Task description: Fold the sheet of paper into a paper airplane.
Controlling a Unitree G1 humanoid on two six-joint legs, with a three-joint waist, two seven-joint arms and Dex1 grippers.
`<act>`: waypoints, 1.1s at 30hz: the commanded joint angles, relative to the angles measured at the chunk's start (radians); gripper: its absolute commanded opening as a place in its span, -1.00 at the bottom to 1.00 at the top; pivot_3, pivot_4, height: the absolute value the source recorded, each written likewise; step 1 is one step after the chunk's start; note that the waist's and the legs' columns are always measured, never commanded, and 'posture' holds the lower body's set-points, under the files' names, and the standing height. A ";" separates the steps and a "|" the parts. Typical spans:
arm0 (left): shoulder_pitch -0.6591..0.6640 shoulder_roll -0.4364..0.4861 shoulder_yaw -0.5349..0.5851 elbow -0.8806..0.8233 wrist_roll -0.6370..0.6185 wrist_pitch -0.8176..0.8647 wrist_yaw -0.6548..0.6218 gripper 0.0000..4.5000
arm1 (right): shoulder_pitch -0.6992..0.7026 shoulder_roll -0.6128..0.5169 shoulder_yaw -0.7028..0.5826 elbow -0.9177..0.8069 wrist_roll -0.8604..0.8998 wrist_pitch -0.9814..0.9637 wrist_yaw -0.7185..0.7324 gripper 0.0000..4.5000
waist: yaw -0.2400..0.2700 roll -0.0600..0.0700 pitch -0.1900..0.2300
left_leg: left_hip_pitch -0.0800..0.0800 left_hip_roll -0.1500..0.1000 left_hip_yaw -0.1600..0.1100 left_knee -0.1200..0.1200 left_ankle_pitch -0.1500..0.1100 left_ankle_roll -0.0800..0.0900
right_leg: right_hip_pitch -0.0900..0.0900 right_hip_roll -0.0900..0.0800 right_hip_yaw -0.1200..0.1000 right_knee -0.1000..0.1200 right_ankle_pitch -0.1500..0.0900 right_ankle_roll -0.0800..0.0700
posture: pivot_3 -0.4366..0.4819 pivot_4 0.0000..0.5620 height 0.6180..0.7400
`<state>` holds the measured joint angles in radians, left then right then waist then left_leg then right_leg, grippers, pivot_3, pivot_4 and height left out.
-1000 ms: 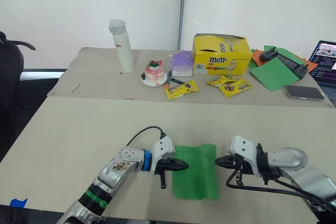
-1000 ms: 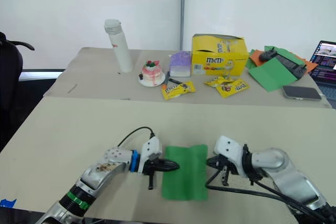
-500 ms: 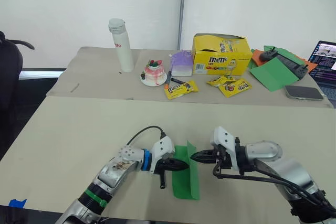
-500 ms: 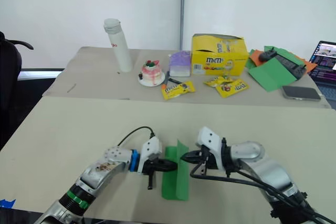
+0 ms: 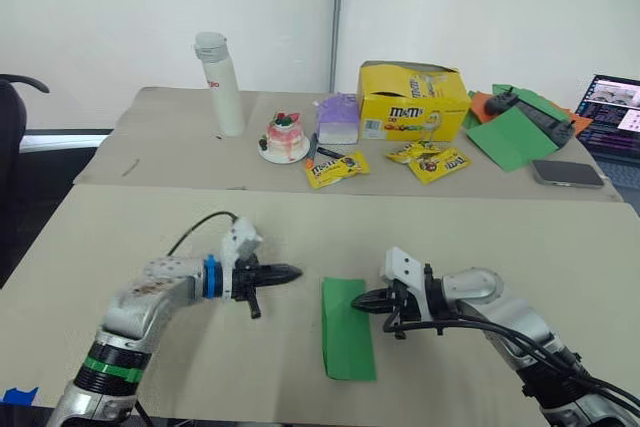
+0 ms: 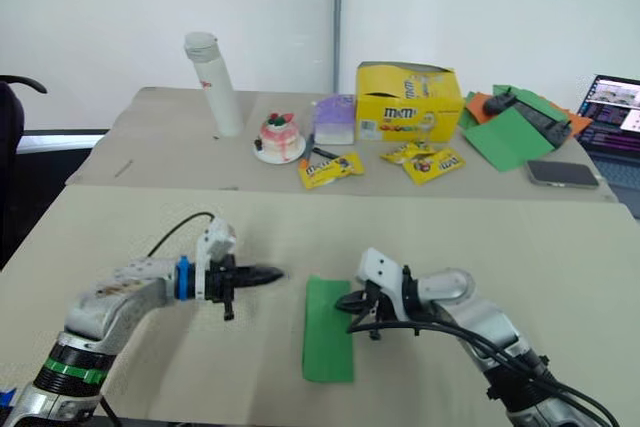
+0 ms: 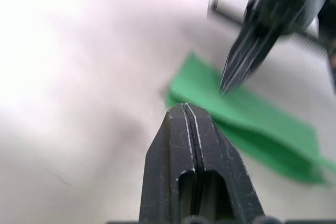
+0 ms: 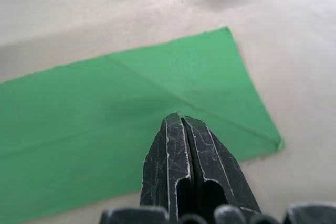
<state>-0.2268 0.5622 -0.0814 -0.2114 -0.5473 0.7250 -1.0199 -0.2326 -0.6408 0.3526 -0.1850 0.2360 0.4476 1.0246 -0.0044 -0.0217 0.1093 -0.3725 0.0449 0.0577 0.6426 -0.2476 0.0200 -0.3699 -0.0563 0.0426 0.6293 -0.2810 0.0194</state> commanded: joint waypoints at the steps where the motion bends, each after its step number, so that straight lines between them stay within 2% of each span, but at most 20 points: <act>1: -0.016 -0.047 -0.048 -0.042 -0.015 0.001 0.021 -1.00 | 0.011 -0.006 0.029 0.032 -0.046 0.008 -0.008 -0.97 | 0.001 -0.002 0.000 | 0.000 0.000 0.000 0.000 0.000 0.000 | 0.000 0.000 0.000 0.000 0.000 0.000 | -0.05 -0.47 1.00; 5: -0.025 -0.098 -0.133 -0.042 0.019 -0.006 0.050 -1.00 | 0.018 -0.004 0.011 0.020 -0.048 0.032 -0.032 -0.97 | 0.001 -0.002 -0.001 | 0.000 0.000 0.000 0.000 0.000 0.000 | 0.000 0.000 0.001 0.000 0.000 0.000 | -0.05 -0.47 1.00; 9: -0.047 -0.085 -0.295 0.030 0.179 -0.069 0.065 -1.00 | 0.045 0.002 -0.029 -0.008 -0.022 0.059 -0.061 -0.97 | 0.004 -0.002 -0.001 | 0.000 -0.001 0.000 0.000 0.000 0.000 | 0.000 0.001 0.001 0.000 0.000 0.000 | -0.05 -0.47 1.00; 12: -0.066 -0.097 -0.341 0.068 0.214 -0.085 0.057 -1.00 | 0.061 -0.002 -0.042 -0.026 -0.013 0.062 -0.067 -0.97 | 0.007 -0.002 -0.001 | 0.000 -0.001 0.000 0.000 0.000 0.000 | 0.000 0.000 0.001 0.000 0.000 0.000 | -0.05 -0.47 1.00; 16: -0.074 -0.103 -0.340 0.080 0.217 -0.090 0.048 -1.00 | 0.065 0.002 -0.060 -0.022 -0.014 0.041 -0.081 -0.97 | 0.011 -0.002 -0.001 | 0.000 -0.001 0.000 0.000 0.000 0.000 | 0.000 0.000 0.001 0.000 0.000 0.000 | -0.05 -0.47 1.00; 23: -0.072 -0.089 -0.336 0.081 0.229 -0.091 0.037 -1.00 | -0.005 0.050 -0.083 0.137 -0.091 -0.082 -0.170 -0.97 | 0.007 -0.002 -0.001 | 0.000 -0.001 0.000 0.000 0.000 0.000 | 0.000 0.000 0.001 0.000 0.000 0.000 | -0.05 -0.47 1.00; 33: -0.052 -0.083 -0.327 0.053 0.214 -0.066 0.043 -1.00 | 0.015 0.052 -0.201 0.024 0.085 -0.152 -0.048 -0.97 | 0.010 -0.001 0.000 | -0.003 -0.001 0.000 0.000 0.000 0.000 | -0.002 0.000 0.001 -0.001 0.000 0.000 | -0.05 -0.47 1.00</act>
<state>-0.2844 0.4711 -0.4045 -0.1528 -0.3372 0.6534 -0.9746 -0.2171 -0.5886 0.1887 -0.0971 0.2610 0.3074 0.9442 0.0055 -0.0225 0.1095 -0.3756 0.0444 0.0577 0.6425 -0.2478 0.0203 -0.3721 -0.0560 0.0434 0.6283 -0.2810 0.0191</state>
